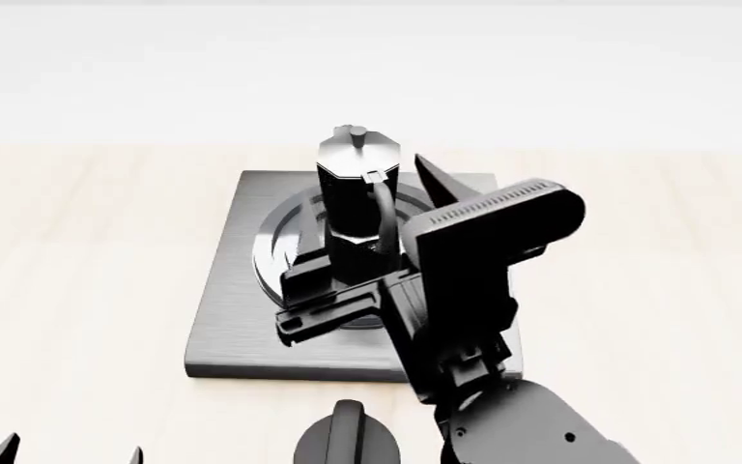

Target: Put the moka pot on the stove.

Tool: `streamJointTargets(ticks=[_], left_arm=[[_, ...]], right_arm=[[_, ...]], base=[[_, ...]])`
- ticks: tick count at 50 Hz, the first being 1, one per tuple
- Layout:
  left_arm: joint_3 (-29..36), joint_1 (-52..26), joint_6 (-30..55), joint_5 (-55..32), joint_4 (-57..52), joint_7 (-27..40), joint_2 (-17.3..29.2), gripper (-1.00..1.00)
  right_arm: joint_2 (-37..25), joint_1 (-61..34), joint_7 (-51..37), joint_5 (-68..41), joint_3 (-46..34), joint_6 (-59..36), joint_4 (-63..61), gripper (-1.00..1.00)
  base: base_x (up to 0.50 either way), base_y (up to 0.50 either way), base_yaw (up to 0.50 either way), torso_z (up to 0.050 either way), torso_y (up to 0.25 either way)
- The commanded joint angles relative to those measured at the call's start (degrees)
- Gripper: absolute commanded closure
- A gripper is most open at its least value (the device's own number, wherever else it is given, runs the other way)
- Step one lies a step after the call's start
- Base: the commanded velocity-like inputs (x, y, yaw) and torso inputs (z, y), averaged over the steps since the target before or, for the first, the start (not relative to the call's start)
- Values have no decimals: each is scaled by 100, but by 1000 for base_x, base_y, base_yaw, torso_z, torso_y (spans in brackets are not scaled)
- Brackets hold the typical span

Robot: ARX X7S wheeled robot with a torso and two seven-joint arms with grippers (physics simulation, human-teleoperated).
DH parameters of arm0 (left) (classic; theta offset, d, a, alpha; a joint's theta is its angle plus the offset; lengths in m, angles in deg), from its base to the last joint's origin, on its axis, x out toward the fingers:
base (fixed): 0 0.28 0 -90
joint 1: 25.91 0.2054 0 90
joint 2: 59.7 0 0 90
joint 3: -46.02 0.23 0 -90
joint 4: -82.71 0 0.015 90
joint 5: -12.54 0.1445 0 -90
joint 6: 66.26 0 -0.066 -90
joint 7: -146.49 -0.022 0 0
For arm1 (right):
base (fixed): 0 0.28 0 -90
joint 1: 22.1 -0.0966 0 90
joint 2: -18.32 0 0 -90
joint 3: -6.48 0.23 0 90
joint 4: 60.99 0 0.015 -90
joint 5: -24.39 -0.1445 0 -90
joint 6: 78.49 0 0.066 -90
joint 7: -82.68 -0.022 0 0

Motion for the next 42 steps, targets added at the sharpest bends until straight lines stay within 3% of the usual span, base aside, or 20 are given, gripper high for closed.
streamJointTargets(ticks=[1,42], left_arm=[[-50,48,-47,-70,-142,-4,15,-100],[49,-57,-131,-30,59,30,-59,-100]], right_arm=[[-371,129,-349,214,-100,-171,-1054,-100],[-1160,706,-1318,832,-30,15,-3007,-100]], base=[[0,0,0,0,0],[0,0,0,0,0]])
